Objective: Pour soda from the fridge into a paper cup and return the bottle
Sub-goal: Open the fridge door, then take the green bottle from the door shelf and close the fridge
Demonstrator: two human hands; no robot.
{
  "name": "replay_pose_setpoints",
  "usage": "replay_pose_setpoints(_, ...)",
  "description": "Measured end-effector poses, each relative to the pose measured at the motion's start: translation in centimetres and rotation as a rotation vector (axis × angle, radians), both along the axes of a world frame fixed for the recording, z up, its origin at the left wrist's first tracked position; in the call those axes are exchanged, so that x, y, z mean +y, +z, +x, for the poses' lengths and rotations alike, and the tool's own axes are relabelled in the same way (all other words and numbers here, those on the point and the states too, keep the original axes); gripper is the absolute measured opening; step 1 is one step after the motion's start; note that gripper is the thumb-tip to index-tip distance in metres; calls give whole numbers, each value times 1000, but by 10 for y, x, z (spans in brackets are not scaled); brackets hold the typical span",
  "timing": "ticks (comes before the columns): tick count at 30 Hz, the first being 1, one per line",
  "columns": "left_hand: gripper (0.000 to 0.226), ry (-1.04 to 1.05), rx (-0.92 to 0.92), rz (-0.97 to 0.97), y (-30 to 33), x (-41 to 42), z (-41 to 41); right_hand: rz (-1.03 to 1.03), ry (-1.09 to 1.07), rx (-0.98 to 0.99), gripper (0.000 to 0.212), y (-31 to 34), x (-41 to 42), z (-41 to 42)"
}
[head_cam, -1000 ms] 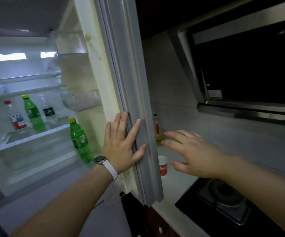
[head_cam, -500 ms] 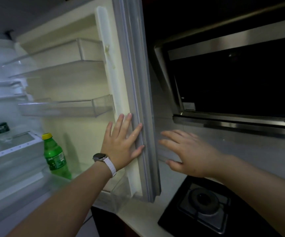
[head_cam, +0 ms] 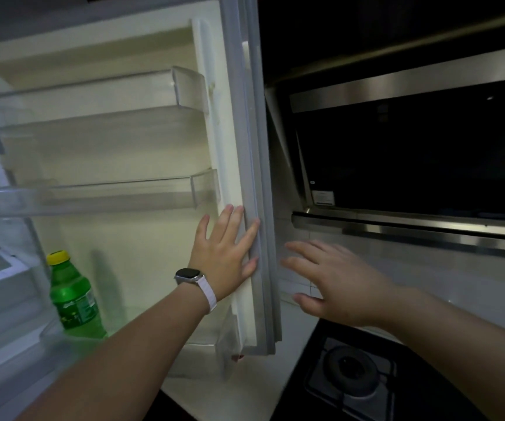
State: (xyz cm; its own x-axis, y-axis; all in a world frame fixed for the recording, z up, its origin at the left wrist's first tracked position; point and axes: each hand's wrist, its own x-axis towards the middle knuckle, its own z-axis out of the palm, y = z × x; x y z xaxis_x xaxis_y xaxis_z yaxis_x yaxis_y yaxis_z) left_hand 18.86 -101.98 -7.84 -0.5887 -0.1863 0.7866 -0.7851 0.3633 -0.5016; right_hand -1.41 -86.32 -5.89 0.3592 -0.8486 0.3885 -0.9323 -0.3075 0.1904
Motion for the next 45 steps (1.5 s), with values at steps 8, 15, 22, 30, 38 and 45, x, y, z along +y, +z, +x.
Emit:
replay_pose_setpoints(8, 79, 36, -54, 71, -5, -17, -1, 19, -24, 19, 62, 5, -10, -5)
replay_pose_setpoints(15, 85, 103, -92, 156, -1, -11, -1, 29, -28, -10, 62, 11, -18, -5)
replay_pose_setpoints(22, 86, 50, -161, 212, 4, 13, 7, 35, 8, -21, 61, 12, -7, -2)
replay_pose_setpoints(30, 68, 35, -73, 456, -29, 78, 73, 64, 116, -39, 64, 6, -4, 25)
replay_pose_setpoints(38, 62, 117, -25, 606, -38, 161, 174, 119, 360, -53, 63, -18, -19, 99)
replay_pose_setpoints(45, 63, 313, 132, 649, -45, 180, 256, 140, 510, -44, 62, -37, -36, 165)
